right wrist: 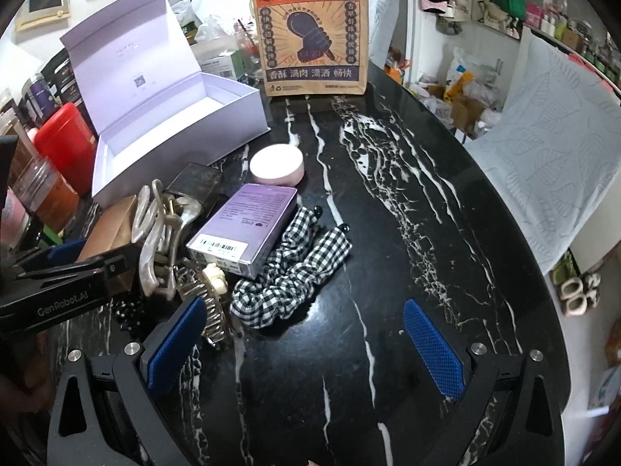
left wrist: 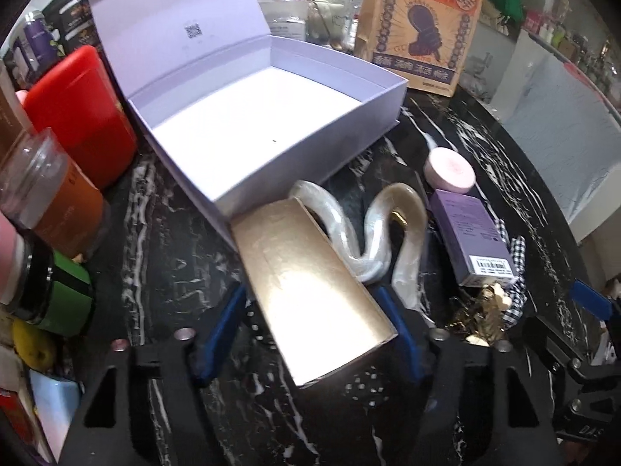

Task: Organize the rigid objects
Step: 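Grasp the gold box with the left tool while the right tool grasps the clear claw clip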

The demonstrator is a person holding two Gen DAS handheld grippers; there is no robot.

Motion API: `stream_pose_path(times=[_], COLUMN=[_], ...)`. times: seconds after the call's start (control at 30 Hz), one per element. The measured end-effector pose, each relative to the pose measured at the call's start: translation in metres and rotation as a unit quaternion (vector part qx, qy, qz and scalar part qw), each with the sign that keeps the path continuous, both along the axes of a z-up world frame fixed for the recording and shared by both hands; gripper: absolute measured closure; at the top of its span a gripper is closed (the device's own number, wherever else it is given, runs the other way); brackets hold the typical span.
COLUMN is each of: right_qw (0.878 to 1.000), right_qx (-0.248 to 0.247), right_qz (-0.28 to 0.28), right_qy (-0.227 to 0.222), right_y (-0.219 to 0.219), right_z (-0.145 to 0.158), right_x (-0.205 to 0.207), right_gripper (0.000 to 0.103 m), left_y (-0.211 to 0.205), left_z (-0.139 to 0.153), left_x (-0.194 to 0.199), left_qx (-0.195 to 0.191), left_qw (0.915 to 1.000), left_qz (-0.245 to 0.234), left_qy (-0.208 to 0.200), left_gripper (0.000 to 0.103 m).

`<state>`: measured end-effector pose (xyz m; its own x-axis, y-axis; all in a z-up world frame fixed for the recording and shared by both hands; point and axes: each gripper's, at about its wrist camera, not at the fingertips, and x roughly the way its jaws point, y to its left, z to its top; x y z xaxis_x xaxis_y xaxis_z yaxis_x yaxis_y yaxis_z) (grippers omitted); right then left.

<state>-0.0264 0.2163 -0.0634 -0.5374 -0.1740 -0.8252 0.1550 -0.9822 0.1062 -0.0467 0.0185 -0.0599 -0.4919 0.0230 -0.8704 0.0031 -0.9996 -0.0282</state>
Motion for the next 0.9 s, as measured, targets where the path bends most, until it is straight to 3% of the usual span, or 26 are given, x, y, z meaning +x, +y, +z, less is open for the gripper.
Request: stream_pose_path(times=[0.17,0.3,0.63,0.8,0.9], right_qw=[1.000,1.000,1.000,0.998,0.996], right_qx=[0.000,-0.007,-0.029,-0.049,-0.062], right_qz=[0.000,-0.003,0.001,0.032,0.060], right_qy=[-0.003,-0.004,-0.002,0.002,0.001], right_y=[0.000,0.002,0.002,-0.011,-0.022], right_z=[-0.003,-0.003,-0.002,0.000,0.000], right_x=[-0.001,0.000,0.005,0.009,0.013], right_gripper=[0.000,0.000,0.001,0.011,0.024], left_y=[0.002,0.001,-0.013,-0.028,-0.037], left_z=[0.002,0.006,0.018,0.026,0.026], left_x=[0.003,0.008,0.027,0.042,0.050], left_qx=[-0.001,-0.004,0.006,0.006,0.008], left_qw=[0.9999,0.9997,0.9994,0.9989,0.9987], left_qz=[-0.008,-0.012,-0.007,0.011,0.025], left_qy=[0.009,0.023,0.035,0.044,0.043], left_gripper=[0.045,0.058,0.059,0.059,0.059])
